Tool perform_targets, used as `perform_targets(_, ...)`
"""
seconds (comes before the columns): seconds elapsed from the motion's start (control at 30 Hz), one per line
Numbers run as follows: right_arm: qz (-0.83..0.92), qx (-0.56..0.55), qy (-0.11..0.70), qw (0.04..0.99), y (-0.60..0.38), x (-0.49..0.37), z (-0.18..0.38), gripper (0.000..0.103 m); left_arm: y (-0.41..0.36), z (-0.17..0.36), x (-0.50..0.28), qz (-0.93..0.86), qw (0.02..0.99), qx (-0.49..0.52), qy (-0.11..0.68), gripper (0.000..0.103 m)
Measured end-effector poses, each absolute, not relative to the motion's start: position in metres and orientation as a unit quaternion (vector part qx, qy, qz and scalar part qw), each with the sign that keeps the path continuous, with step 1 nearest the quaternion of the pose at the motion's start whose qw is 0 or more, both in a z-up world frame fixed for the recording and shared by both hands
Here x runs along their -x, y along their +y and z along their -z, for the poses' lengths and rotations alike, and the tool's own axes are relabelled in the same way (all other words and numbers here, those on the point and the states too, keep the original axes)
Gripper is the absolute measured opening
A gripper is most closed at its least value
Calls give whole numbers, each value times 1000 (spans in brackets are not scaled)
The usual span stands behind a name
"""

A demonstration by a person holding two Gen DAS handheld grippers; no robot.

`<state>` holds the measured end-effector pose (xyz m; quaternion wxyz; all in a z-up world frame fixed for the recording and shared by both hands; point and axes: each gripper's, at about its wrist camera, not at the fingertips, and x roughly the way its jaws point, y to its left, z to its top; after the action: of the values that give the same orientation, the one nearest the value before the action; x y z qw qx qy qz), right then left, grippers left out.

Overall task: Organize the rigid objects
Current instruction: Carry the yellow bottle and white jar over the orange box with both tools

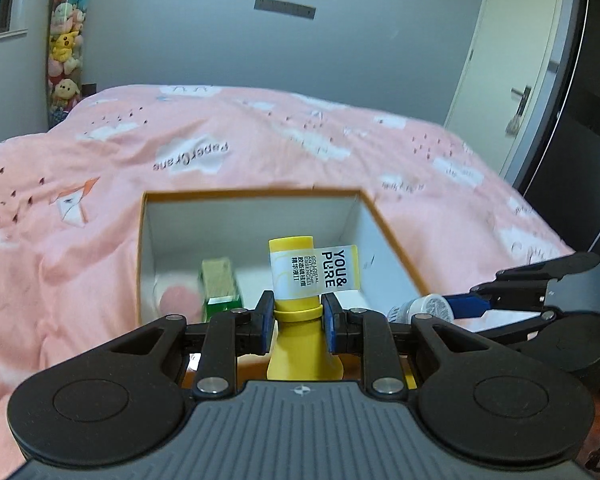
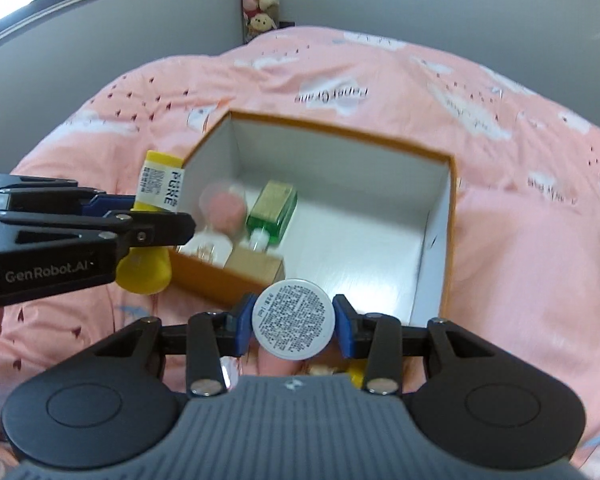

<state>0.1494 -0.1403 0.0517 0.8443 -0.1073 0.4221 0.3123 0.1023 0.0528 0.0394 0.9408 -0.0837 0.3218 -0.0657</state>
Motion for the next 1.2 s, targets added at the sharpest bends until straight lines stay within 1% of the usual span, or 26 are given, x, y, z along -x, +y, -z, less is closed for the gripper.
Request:
perform_targets(0.17, -313, 115, 423, 843, -136, -178, -57, 41, 62, -41, -130, 86, 942, 99, 310, 27)
perform_targets(0.37, -318, 112, 464, 819, -122, -216, -39, 41, 83, -27, -163, 94, 940, 104, 311, 27)
perform_targets(0.53, -317, 95, 515, 791, -114, -245, -7, 41, 85, -3, -183, 107, 929, 112, 335, 27)
perform_targets(0.63, -309, 94, 536, 780, -110, -259, 11, 41, 77, 13, -195, 107, 925, 91, 354, 27)
perform_targets(0.83, -307, 108, 553, 767, -105, -274, 32, 41, 73, 42, -223, 104, 902, 91, 410, 27)
perform_targets(1.0, -304, 113, 566, 758, -103, -285, 48, 41, 73, 51, -241, 97, 897, 101, 419, 27)
perform_targets(1.2, -307, 119, 572, 751, -96, -295, 58, 41, 69, 61, -248, 93, 889, 83, 441, 27)
